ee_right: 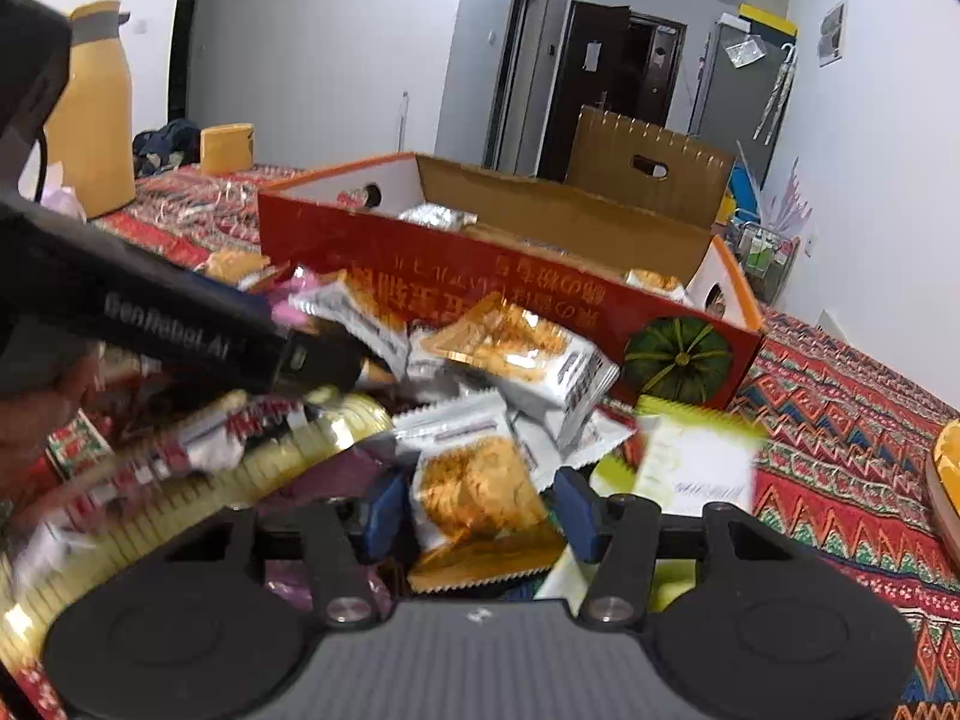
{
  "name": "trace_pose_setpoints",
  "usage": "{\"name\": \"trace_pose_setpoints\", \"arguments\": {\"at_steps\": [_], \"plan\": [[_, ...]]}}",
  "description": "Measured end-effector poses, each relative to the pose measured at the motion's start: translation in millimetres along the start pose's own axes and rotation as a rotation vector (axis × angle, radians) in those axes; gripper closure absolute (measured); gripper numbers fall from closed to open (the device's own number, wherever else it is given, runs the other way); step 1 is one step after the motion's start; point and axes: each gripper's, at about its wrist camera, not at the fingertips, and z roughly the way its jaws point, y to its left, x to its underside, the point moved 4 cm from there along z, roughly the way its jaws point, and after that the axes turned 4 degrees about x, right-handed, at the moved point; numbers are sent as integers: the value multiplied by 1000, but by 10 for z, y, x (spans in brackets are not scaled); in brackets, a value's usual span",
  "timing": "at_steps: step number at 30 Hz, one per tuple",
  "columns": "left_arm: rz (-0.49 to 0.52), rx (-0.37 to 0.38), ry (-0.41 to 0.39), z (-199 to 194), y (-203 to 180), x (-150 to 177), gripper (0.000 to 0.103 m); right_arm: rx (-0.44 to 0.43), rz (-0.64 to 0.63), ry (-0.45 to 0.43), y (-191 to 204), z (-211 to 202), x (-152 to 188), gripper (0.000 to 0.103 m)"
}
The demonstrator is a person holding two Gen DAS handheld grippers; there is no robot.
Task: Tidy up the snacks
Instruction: 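Close the left tool on a white oat crisp packet while the right tool grasps another, then lift both held oat crisp packets and carry them toward the box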
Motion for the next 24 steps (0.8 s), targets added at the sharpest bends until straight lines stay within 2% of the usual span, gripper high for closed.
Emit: {"name": "trace_pose_setpoints", "arguments": {"at_steps": [1,2,3,5,9,11,15,20,24], "plan": [[17,-1,0,4,-26,1,36,-3,5,-3,-5,4,3,53],[26,10,3,-1,-44,0,51,-13,17,1,-15,6,2,55],[27,28,7,-1,-55,-1,57,-20,23,0,-22,1,0,55],[14,63,20,-9,-64,18,61,-18,20,-3,-22,1,5,56],[5,71,18,-78,-82,37,62,-24,35,-12,-26,-32,5,58],[-17,97,15,-138,-84,27,62,-36,47,-18,-40,-57,5,63],[-58,107,8,-337,-101,33,62,-32,62,-22,-52,-124,23,63],[-96,119,-47,-824,-182,130,62,-19,65,-46,-1,-341,37,64],[-114,118,-101,-1302,-282,254,62,-2,79,-84,51,-668,70,64]]}}
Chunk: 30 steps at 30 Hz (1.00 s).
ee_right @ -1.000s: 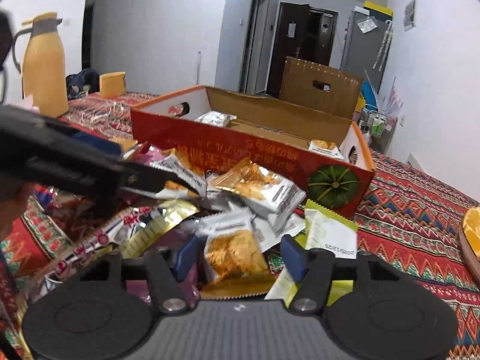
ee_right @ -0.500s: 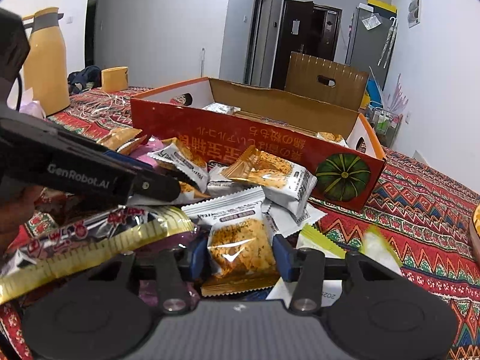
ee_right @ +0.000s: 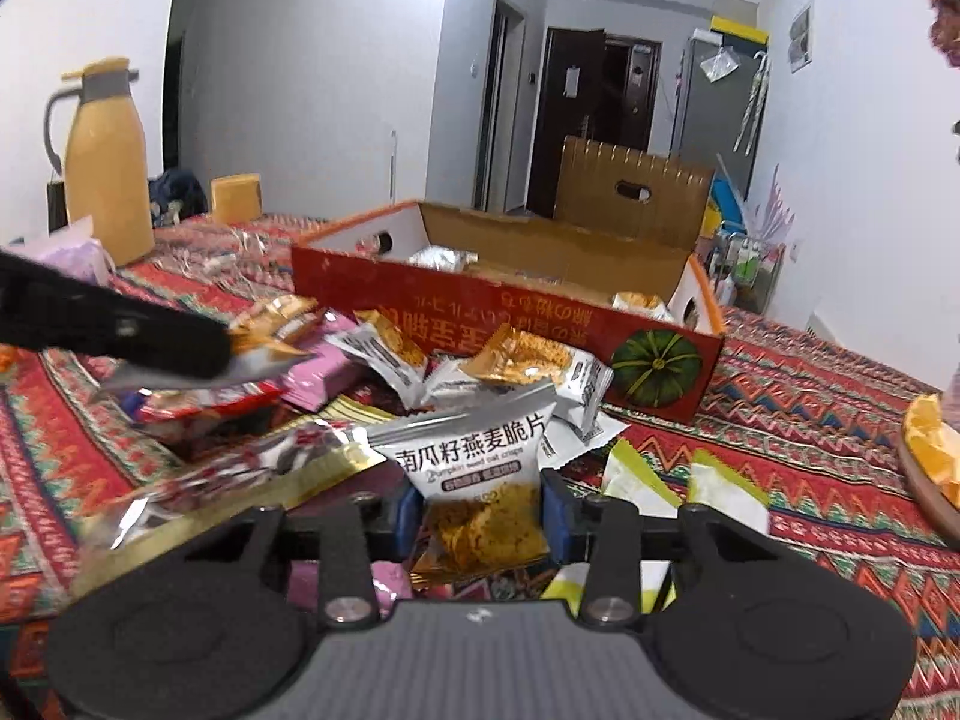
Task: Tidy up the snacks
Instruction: 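Lift both held oat crisp packets and carry them toward the box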
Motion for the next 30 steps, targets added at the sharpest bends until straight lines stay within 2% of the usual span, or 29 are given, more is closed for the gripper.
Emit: {"name": "trace_pose_setpoints", "arguments": {"at_steps": [6,11,19,30], "plan": [[-6,-33,-39,-551,-168,253,62,6,34,-43,74,-585,105,64],[-44,-31,-32,-842,-247,529,62,-4,54,-21,159,-932,366,64],[-39,-44,-14,-1144,-437,885,62,-19,58,11,365,-1393,789,64],[-5,-46,-30,-1457,-710,1139,62,-27,60,-22,466,-1842,1005,64]]}}
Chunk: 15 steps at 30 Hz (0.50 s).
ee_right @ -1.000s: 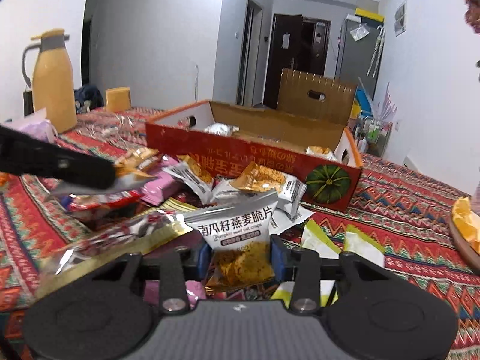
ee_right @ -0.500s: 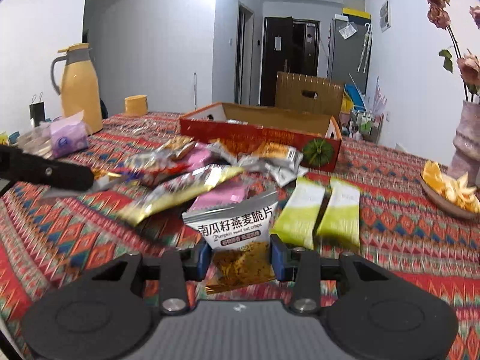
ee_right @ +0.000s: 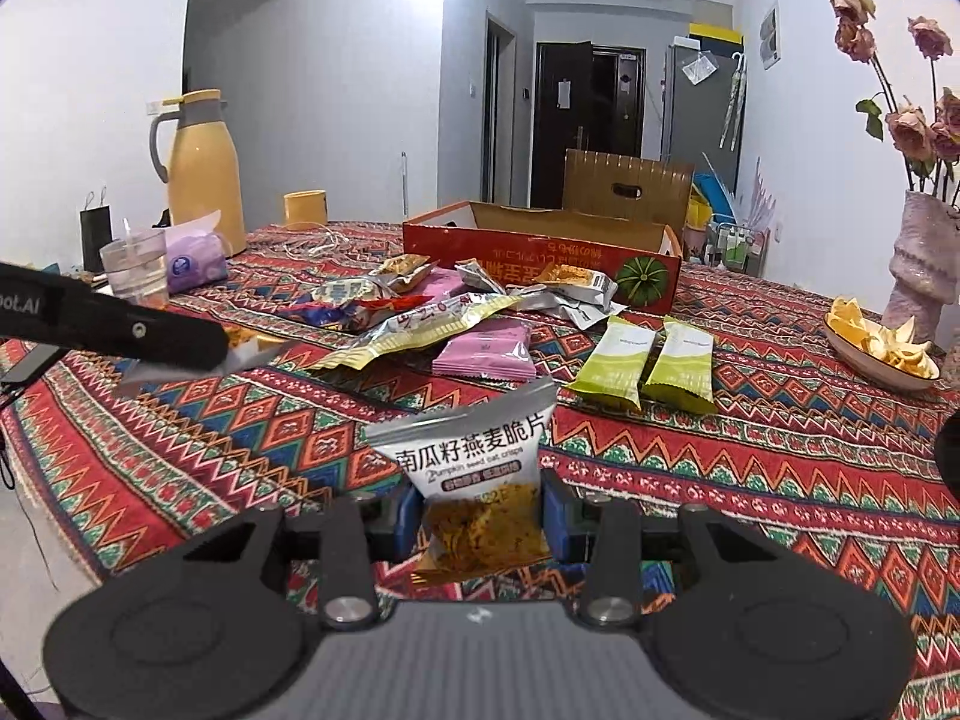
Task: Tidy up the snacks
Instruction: 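Lift both held oat crisp packets and carry them toward the box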
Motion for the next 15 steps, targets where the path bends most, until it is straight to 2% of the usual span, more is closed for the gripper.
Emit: {"name": "trace_pose_setpoints", "arguments": {"at_steps": [7,15], "plan": [[15,5,-16,-74,-69,23,62,5,7,-8,-19,-78,38,64],[11,3,-4,43,-19,-49,62,8,25,-9,-103,34,1,64]]}}
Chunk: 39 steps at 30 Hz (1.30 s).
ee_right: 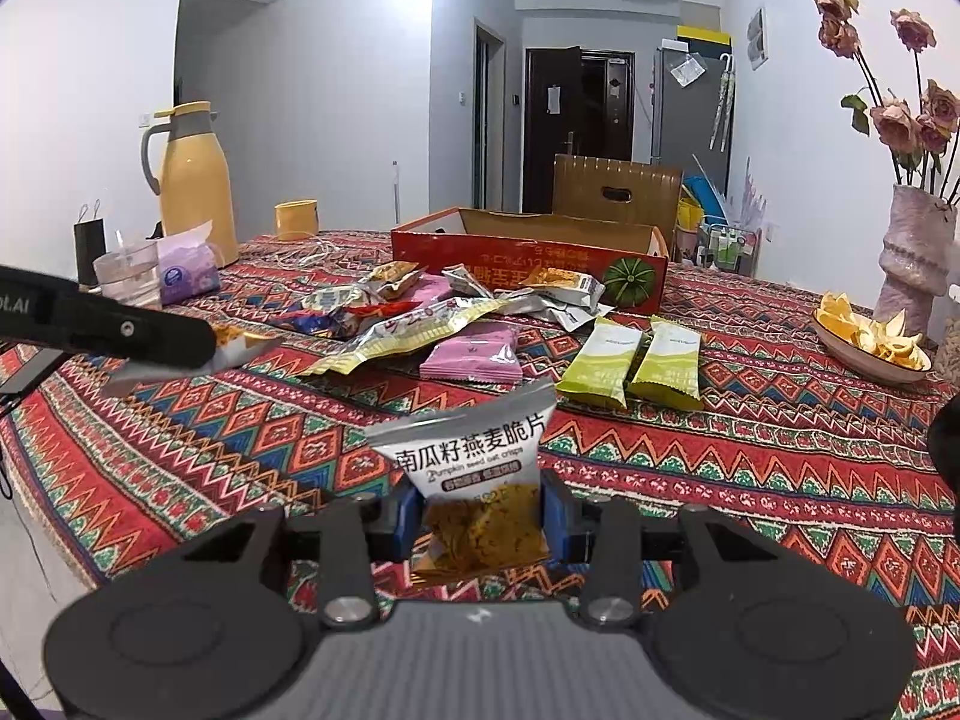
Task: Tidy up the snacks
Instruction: 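Lift both held oat crisp packets and carry them toward the box, then lower both packets into the box and open both tools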
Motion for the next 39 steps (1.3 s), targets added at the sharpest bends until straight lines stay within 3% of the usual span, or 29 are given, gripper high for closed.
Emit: {"name": "trace_pose_setpoints", "arguments": {"at_steps": [9,20,26,33,39], "plan": [[12,13,-18,293,162,-408,62,0,-6,-8,-165,310,-267,64],[98,3,-87,967,433,-1405,62,-22,-23,-82,-514,807,-991,64],[78,-1,-97,1498,656,-1924,62,-21,-67,-122,-696,1167,-1444,64],[47,-42,-89,2247,930,-2444,62,-67,-85,-132,-911,1784,-2061,64],[100,-98,-72,2928,1089,-2816,62,-91,-84,-64,-1051,2709,-2442,64]]}}
